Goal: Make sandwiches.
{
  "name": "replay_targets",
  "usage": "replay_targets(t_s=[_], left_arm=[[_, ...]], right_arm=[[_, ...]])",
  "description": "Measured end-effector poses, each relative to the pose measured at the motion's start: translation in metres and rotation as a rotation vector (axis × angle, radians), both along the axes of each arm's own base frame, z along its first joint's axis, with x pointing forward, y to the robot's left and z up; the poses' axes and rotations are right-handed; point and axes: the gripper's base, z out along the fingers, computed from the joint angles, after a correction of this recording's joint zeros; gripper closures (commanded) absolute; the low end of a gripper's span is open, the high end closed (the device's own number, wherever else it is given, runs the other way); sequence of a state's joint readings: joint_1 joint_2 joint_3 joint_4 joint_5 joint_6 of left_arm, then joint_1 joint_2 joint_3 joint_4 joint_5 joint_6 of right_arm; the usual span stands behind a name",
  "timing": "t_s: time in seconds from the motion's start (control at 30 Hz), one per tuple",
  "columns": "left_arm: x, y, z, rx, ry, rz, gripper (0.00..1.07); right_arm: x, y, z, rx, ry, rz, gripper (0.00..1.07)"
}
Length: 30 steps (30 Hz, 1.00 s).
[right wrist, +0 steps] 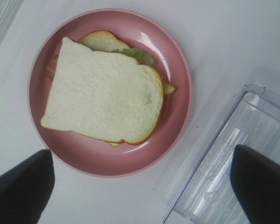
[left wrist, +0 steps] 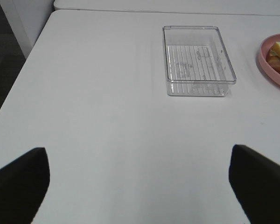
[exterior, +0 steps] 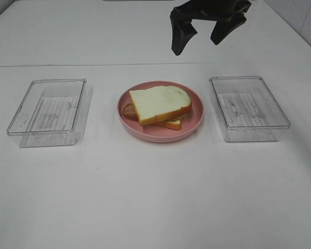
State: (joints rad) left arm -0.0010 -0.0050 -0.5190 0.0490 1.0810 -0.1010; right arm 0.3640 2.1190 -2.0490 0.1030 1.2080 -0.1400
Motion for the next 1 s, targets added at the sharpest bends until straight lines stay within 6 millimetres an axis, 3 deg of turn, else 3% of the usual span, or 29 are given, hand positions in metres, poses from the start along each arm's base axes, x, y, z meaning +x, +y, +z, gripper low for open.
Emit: replay_targets(t_s=[0.17,0.27,0.37,0.4,0.43,0.5,0.53,0.6,0.63,0.67,0.7,0.77,0.8,0.83,0.9,0.97,1.0], left_arm=[[0.000,0.000,0.000,0.000,0.000,0.000,0.10],[0.000,0.000,0.000,0.000,0.000,0.000,0.10],[0.000,0.000,0.000,0.000,0.000,0.000,0.10],[0.000,0.000,0.000,0.000,0.000,0.000,0.10],[0.000,0.000,0.000,0.000,0.000,0.000,0.10],[0.000,0.000,0.000,0.000,0.000,0.000,0.10],[0.000,0.000,0.000,0.000,0.000,0.000,0.10],[0.000,0.000,0.000,0.000,0.000,0.000,0.10],[0.000,0.000,0.000,0.000,0.000,0.000,0.10],[0.000,0.000,0.000,0.000,0.000,0.000,0.10],[0.000,0.000,0.000,0.000,0.000,0.000,0.10],[0.000,0.000,0.000,0.000,0.000,0.000,0.10],[0.000,0.000,0.000,0.000,0.000,0.000,0.10],[0.000,0.000,0.000,0.000,0.000,0.000,0.10],[0.000,0.000,0.000,0.000,0.000,0.000,0.10],[0.000,0.000,0.000,0.000,0.000,0.000,0.10],[0.000,0.000,0.000,0.000,0.000,0.000,0.10]], right_arm=[[-0.013,-0.010,0.028,-0.023,-0.057,-0.044,0.08],[-0.021,-0.015,0.034,-0.040,-0.064,-0.056,0.08],[-0.037,-0.024,0.038,-0.069,-0.055,-0.064,0.08],[-0.052,-0.032,0.039,-0.096,-0.039,-0.075,0.08],[-0.052,-0.032,0.039,-0.096,-0.039,-0.075,0.08],[-0.078,-0.043,0.037,-0.126,0.000,-0.088,0.09],[-0.078,-0.043,0.037,-0.126,0.000,-0.088,0.09],[-0.108,-0.055,0.032,-0.144,0.045,-0.104,0.09],[-0.108,-0.055,0.032,-0.144,0.045,-0.104,0.09],[-0.130,-0.063,0.027,-0.157,0.077,-0.114,0.09],[-0.130,-0.063,0.027,-0.157,0.077,-0.114,0.09],[-0.161,-0.075,0.021,-0.171,0.116,-0.128,0.09],[-0.161,-0.075,0.021,-0.171,0.116,-0.128,0.09],[-0.182,-0.083,0.017,-0.177,0.132,-0.133,0.09],[-0.192,-0.087,0.018,-0.175,0.130,-0.139,0.09],[-0.231,-0.102,0.012,-0.173,0.135,-0.158,0.09],[-0.231,-0.102,0.012,-0.173,0.135,-0.158,0.09]])
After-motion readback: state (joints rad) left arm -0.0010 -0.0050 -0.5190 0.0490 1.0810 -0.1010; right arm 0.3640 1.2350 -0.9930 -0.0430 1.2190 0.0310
